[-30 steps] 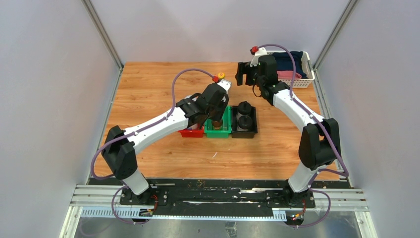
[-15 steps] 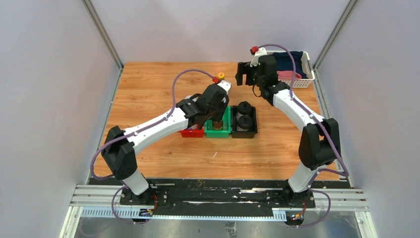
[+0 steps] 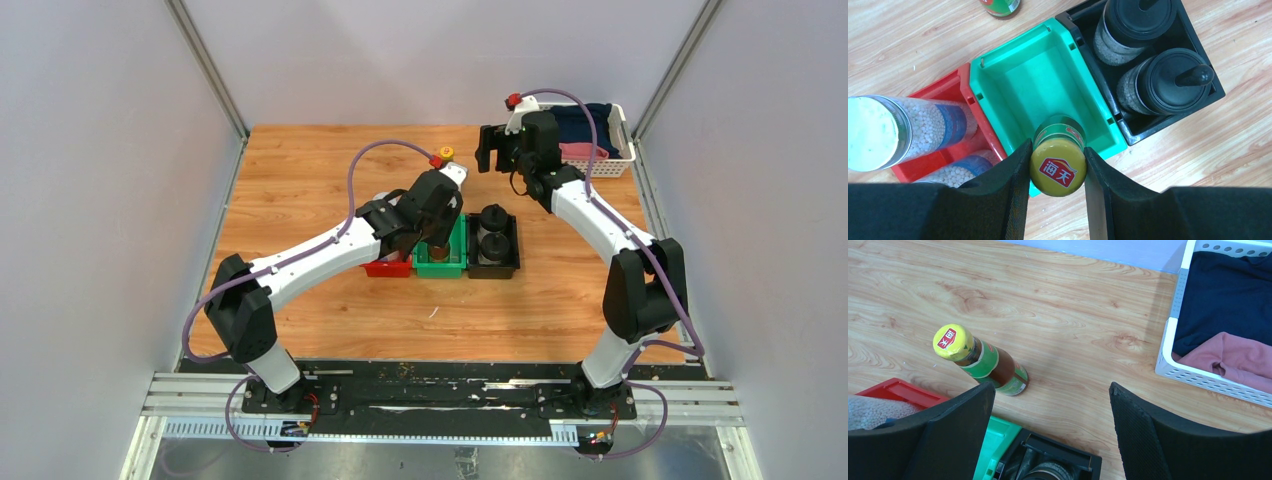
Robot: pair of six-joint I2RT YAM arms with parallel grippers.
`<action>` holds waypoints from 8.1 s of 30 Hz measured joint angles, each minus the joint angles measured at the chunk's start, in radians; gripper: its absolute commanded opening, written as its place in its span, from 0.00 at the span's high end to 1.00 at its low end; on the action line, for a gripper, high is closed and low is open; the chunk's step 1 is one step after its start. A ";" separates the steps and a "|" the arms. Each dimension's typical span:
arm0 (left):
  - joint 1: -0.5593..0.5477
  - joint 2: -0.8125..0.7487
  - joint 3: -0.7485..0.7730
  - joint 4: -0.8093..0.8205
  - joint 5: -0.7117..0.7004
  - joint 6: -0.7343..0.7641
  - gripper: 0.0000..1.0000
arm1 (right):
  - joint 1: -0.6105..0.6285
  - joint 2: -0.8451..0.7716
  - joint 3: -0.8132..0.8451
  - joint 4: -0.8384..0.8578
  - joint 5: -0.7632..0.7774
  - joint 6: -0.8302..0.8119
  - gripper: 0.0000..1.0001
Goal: Organize the condiment bottles
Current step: Place the bottle in the storage box, then pick up the bottle from the center of the board.
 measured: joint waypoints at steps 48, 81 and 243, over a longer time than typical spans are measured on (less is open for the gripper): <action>-0.014 0.000 0.035 0.029 -0.099 0.005 0.25 | 0.000 0.000 0.000 -0.001 0.000 -0.001 0.12; 0.109 -0.277 0.048 0.643 -0.679 0.076 0.14 | 0.098 0.148 0.312 -0.217 -0.064 -0.037 0.12; 0.199 -0.225 -0.034 0.682 -0.553 0.013 0.13 | 0.175 0.520 0.820 -0.656 0.002 -0.138 1.00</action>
